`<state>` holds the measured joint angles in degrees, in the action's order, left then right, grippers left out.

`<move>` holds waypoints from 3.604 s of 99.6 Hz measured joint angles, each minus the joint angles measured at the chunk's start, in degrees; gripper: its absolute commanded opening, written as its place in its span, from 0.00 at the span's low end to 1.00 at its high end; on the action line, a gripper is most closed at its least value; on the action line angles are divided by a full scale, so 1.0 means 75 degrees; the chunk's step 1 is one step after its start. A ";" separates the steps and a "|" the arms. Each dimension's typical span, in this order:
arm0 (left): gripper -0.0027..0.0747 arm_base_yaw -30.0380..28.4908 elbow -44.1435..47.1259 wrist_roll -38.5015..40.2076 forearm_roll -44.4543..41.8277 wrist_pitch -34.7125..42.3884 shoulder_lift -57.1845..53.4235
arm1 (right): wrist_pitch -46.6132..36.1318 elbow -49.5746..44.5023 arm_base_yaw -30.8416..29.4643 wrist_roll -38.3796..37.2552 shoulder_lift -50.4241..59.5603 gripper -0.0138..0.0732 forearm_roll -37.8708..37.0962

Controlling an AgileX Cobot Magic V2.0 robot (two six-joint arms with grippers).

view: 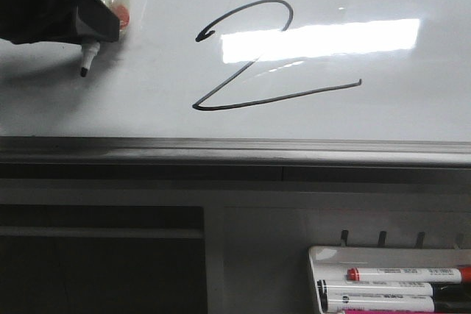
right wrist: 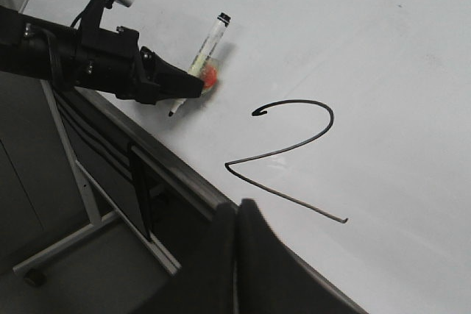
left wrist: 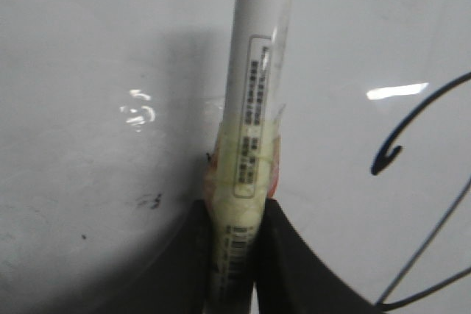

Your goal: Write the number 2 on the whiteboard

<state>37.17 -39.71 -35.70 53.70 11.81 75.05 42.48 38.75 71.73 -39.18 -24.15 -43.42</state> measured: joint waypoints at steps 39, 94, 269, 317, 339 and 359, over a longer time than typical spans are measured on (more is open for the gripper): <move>0.01 0.0052 -0.0014 0.0182 0.0050 0.0233 0.0547 | 0.0000 -0.0130 0.0000 -0.0202 0.0013 0.08 0.0000; 0.36 0.0082 -0.0025 0.0194 -0.0031 0.0369 0.0675 | -0.0178 -0.0426 0.0000 -0.0663 0.0013 0.08 0.0000; 0.01 0.0085 0.3434 -0.1205 0.0040 -0.0003 -0.7593 | 0.0342 -0.2540 0.0000 -0.1430 0.3316 0.08 -0.2208; 0.01 0.0085 0.3844 -0.1205 -0.0089 0.0214 -0.7610 | 0.0342 -0.2540 0.0000 -0.1441 0.3316 0.08 -0.2225; 0.01 0.0049 0.4337 -0.0985 -0.1952 0.0685 -0.8103 | 0.0342 -0.2540 0.0000 -0.1441 0.3316 0.08 -0.2225; 0.01 -0.0985 0.5076 0.1024 -0.4219 0.0381 -0.9215 | 0.0342 -0.2540 0.0000 -0.1441 0.3316 0.08 -0.2225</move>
<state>29.79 -1.64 -28.03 22.05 14.67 5.94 45.05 19.70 71.73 -49.98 0.72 -60.10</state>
